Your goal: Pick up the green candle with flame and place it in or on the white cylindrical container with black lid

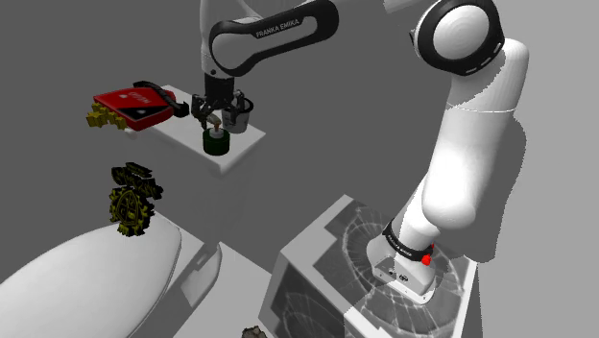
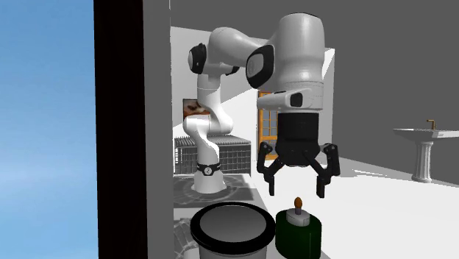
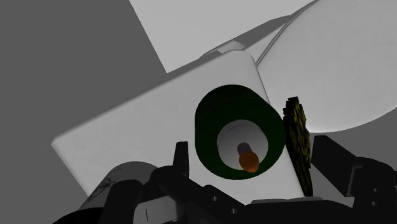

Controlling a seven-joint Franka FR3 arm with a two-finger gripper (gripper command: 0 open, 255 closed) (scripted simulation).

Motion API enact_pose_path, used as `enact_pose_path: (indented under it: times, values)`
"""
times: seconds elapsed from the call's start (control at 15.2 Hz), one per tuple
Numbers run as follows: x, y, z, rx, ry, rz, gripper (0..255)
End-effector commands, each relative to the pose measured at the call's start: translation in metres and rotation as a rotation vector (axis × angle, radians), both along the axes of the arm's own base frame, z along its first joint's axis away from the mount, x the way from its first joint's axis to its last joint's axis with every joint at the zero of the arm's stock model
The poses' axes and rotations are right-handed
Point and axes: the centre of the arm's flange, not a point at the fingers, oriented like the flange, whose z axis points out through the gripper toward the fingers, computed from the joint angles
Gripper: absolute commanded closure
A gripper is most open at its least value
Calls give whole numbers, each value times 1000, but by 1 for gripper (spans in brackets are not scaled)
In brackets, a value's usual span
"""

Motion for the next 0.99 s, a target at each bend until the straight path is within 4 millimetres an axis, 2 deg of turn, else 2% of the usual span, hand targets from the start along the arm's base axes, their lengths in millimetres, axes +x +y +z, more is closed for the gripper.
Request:
enact_pose_path:
  times: [0.0,0.13,0.66,0.73,0.92]
  values:
    - [1,1,-11,0,-1,0,0]
    - [1,1,-24,0,-1,0,0]
    - [1,1,-24,0,0,0,0]
    - [1,1,-24,0,0,0,255]
    - [1,1,-24,0,0,0,255]
